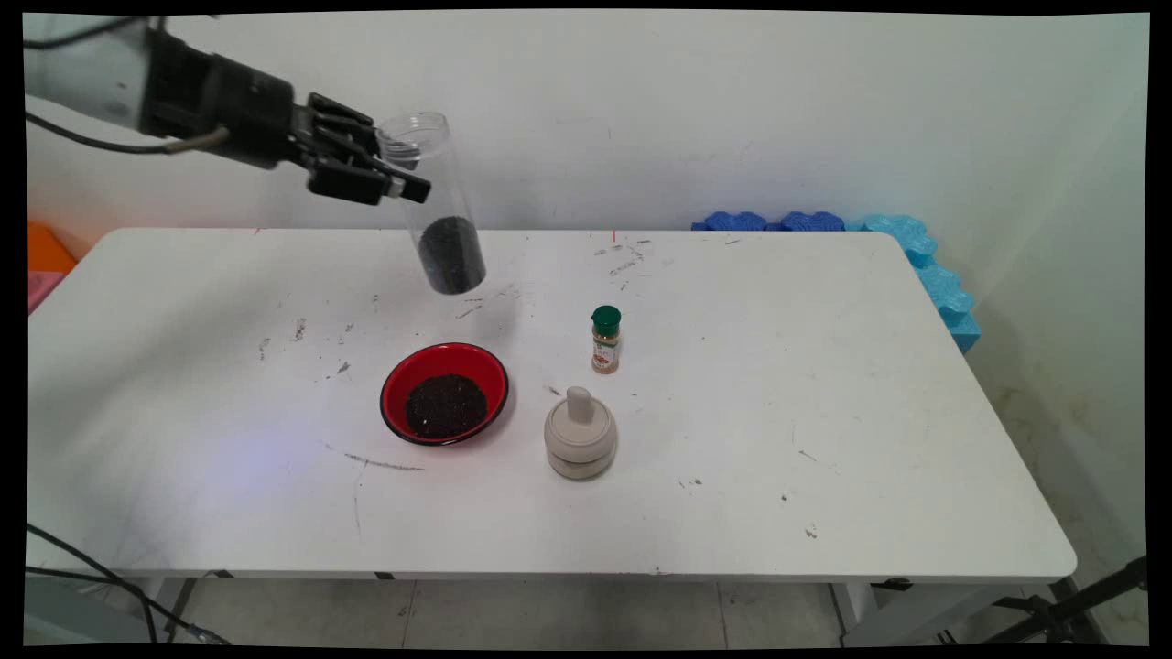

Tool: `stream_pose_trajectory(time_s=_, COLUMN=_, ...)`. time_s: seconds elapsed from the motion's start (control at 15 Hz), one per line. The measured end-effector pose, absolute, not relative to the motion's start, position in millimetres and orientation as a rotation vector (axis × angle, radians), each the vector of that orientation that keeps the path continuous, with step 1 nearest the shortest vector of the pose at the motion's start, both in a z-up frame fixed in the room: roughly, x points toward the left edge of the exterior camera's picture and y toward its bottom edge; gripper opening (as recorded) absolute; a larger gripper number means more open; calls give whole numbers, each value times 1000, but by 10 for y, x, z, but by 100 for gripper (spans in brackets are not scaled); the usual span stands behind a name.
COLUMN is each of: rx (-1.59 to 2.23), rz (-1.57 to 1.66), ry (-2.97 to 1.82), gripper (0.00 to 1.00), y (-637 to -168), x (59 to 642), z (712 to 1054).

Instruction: Pour the black seasoning powder in the red bowl

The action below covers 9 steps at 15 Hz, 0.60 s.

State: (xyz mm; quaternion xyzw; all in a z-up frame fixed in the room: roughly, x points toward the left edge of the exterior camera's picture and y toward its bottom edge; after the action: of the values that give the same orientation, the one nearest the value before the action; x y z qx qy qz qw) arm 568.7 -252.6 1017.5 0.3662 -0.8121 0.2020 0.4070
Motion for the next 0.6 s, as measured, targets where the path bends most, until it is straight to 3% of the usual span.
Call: stream_pose_trajectory(time_s=0.6, rx=894, rz=312, ry=-2132, gripper=0, y=-1995, x=5648, z=10299)
